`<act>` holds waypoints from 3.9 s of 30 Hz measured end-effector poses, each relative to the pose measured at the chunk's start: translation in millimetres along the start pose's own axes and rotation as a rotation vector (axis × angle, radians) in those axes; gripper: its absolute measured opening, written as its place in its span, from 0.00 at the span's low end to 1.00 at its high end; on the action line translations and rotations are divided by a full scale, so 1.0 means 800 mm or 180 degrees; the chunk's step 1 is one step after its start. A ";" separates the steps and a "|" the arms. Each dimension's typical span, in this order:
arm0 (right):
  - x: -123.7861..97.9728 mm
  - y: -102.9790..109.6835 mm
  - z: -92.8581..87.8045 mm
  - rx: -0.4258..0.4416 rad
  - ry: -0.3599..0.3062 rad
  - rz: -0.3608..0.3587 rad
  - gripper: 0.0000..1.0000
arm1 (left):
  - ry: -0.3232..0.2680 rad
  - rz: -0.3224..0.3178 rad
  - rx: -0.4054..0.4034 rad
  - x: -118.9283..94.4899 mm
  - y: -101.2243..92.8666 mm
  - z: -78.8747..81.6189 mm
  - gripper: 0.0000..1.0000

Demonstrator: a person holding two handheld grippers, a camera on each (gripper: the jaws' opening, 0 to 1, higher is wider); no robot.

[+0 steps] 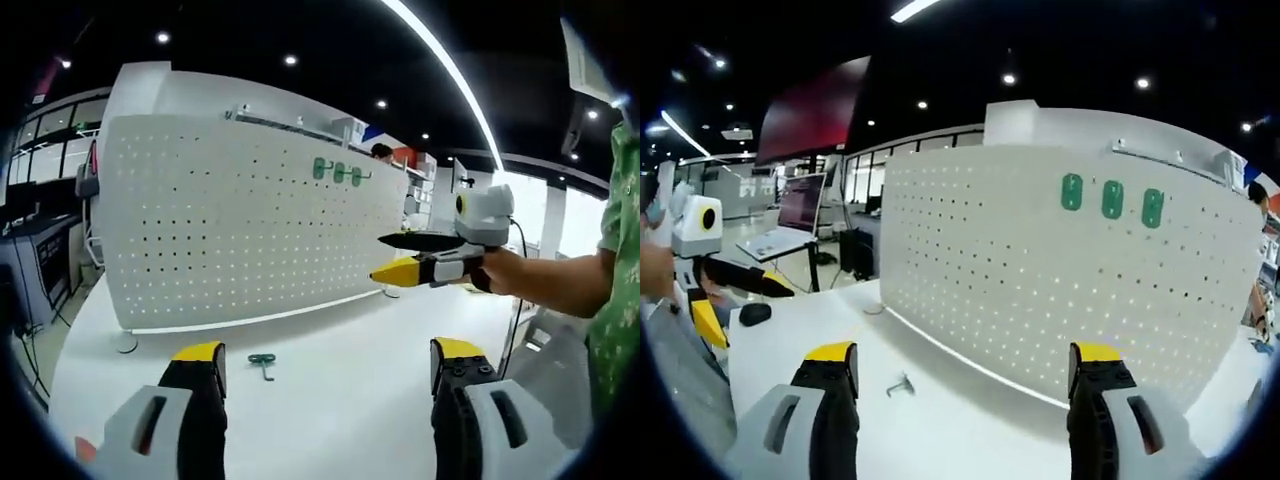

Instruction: Insert the hook assembly into the mounting plate slot until the hook locks in place.

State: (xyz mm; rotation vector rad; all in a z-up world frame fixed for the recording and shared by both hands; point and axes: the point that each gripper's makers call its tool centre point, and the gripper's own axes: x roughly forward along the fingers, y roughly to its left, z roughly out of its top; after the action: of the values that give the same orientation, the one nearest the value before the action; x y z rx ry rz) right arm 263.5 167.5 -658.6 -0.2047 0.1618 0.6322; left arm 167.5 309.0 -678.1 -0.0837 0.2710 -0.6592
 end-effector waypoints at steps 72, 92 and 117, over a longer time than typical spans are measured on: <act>0.172 0.098 -0.175 -0.0604 0.1211 0.1201 0.08 | 0.0040 0.0100 -0.0148 0.026 0.031 -0.006 0.84; 0.174 0.096 -0.183 -0.0694 0.1245 0.1250 0.01 | 0.0086 0.0064 -0.0177 0.034 0.033 -0.013 0.83; 0.173 0.098 -0.181 -0.0869 0.1180 0.1296 0.00 | 0.0115 0.0045 -0.0195 0.036 0.033 -0.017 0.81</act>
State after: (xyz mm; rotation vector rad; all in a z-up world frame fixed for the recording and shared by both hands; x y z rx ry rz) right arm 314.0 273.1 -838.8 -0.5625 0.4833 1.0193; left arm 201.3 312.2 -702.0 -0.1285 0.3265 -0.6389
